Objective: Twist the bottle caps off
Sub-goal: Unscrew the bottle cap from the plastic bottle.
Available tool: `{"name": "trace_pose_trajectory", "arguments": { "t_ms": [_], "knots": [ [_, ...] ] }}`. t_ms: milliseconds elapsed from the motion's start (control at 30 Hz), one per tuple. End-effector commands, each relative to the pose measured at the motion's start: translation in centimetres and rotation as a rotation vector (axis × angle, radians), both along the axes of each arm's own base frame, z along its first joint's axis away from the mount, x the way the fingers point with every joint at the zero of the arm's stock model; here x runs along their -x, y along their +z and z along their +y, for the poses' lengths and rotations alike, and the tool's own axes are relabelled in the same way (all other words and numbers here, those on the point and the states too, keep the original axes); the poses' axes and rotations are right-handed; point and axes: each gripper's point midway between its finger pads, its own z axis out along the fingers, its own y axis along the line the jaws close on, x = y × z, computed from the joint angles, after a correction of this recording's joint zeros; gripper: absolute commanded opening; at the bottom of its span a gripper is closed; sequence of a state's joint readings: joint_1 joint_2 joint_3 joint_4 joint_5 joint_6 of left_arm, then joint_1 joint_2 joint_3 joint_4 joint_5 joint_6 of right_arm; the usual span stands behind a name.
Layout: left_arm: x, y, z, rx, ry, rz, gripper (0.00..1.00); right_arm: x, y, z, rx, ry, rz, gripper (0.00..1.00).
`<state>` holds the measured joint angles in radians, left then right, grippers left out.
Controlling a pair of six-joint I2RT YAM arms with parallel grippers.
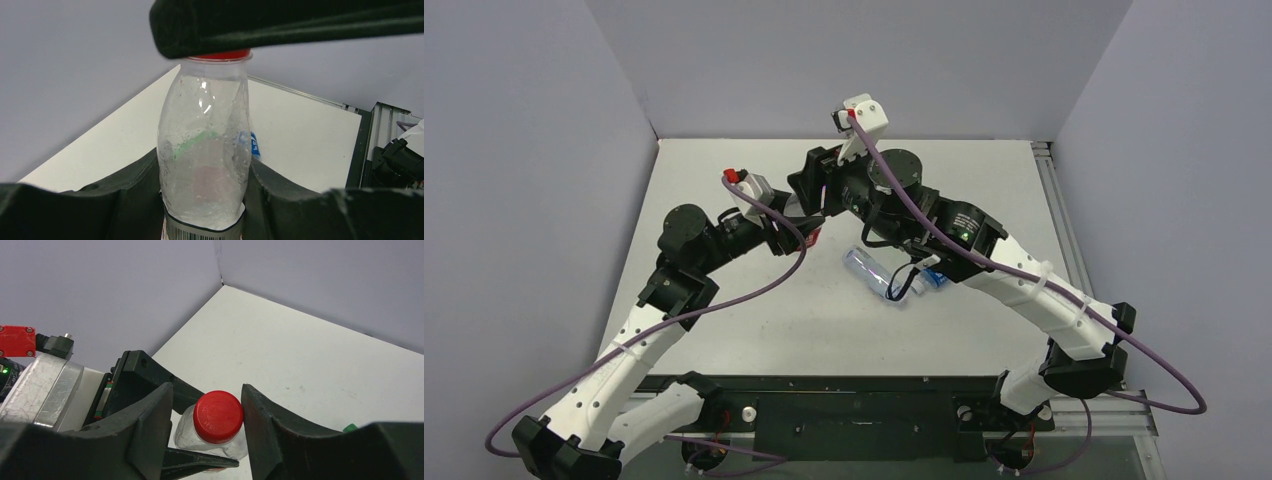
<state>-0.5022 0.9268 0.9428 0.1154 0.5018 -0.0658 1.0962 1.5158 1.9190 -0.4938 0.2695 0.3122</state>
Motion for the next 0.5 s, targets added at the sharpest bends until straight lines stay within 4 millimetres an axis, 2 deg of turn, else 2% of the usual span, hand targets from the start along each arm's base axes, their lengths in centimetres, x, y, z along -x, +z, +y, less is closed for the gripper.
{"name": "trace_pose_trajectory", "arguments": {
  "t_ms": [0, 100, 233, 367, 400, 467],
  "knots": [
    [0.4, 1.4, -0.2, 0.024, -0.014, -0.039, 0.0, 0.0, 1.1, 0.3, -0.041, 0.016, 0.004, 0.49],
    [0.5, 1.5, -0.2, 0.029, -0.016, -0.037, 0.0, -0.1, 1.1, 0.3, -0.045, 0.021, 0.005, 0.45],
    [0.7, 1.7, -0.2, 0.035, -0.022, -0.036, 0.0, -0.1, 1.2, 0.2, -0.05, 0.021, 0.003, 0.29],
    [1.1, 1.8, -0.3, 0.043, -0.04, -0.037, 0.0, 0.2, 1.9, -0.4, -0.077, 0.026, -0.012, 0.03],
    [1.2, 1.8, -0.3, 0.047, -0.047, -0.035, 0.0, 0.3, 2.2, -0.6, -0.083, 0.033, -0.017, 0.0],
    [1.6, 2.0, -0.5, 0.057, -0.066, -0.029, 0.0, 0.6, 2.5, -0.9, -0.091, 0.063, -0.027, 0.0]
  ]
}}
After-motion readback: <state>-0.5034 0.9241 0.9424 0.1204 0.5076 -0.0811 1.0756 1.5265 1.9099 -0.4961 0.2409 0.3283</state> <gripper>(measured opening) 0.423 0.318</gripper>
